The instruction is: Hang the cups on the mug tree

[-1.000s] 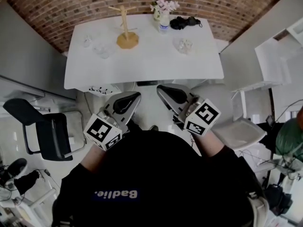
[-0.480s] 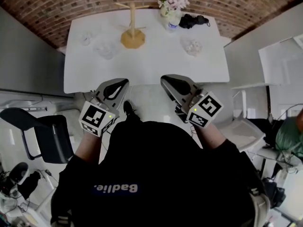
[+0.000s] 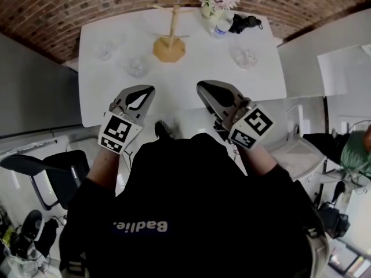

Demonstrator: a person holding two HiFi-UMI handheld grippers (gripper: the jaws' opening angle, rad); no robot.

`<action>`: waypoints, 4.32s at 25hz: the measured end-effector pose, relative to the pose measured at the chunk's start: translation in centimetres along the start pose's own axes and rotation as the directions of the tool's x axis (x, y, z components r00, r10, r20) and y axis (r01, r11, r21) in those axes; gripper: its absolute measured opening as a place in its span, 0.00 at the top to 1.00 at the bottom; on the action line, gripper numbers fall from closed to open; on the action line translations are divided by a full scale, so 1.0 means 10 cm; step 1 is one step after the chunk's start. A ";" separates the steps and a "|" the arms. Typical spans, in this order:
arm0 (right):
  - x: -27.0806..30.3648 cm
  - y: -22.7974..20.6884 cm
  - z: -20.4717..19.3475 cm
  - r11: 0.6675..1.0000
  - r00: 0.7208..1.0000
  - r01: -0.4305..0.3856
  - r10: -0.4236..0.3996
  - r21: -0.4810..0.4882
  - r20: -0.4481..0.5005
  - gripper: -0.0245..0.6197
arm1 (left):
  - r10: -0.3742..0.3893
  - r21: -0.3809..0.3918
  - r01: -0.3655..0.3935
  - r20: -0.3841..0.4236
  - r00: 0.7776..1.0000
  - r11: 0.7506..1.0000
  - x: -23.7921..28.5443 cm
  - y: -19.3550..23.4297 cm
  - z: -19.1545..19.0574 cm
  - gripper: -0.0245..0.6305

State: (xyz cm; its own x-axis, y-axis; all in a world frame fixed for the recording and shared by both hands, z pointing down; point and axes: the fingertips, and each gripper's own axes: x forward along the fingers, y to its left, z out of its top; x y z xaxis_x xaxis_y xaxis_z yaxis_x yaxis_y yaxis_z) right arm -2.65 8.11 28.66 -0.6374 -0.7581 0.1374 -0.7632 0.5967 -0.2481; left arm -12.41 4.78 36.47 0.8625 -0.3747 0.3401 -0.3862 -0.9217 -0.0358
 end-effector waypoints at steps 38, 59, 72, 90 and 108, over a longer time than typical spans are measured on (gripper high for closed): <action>0.41 -0.37 -0.27 0.995 0.995 0.072 -0.068 0.070 -0.067 0.91 | 0.045 0.469 0.385 -0.677 0.734 0.795 0.74 1.04 -2.10 0.83; 0.04 -0.61 -0.22 0.990 0.990 0.123 -0.117 0.069 -0.082 0.91 | 0.159 0.514 0.630 -0.832 0.532 0.583 0.86 1.09 -2.58 0.87; -0.14 -0.69 -0.14 0.981 0.986 0.166 -0.161 0.097 -0.051 0.91 | 0.108 0.464 0.633 -0.849 0.517 0.619 0.82 1.13 -2.56 0.91; -0.19 -0.65 -0.16 0.976 0.982 0.189 -0.185 0.106 -0.043 0.91 | -0.109 0.353 0.430 -0.655 0.747 0.831 0.97 0.69 -1.75 0.91; -0.14 -1.28 -0.30 0.995 0.983 0.092 -0.096 -0.034 -0.158 0.91 | -0.295 0.112 0.325 -0.221 0.930 0.939 1.46 0.02 -0.20 0.92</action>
State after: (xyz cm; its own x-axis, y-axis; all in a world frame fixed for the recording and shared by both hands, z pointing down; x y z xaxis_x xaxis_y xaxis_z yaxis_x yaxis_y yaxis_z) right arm 7.70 2.33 34.55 -0.5697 -0.7611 0.3101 -0.8217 0.5329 -0.2019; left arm -0.51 -0.65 43.37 0.8435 -0.0544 0.5344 -0.0461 -0.9985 -0.0289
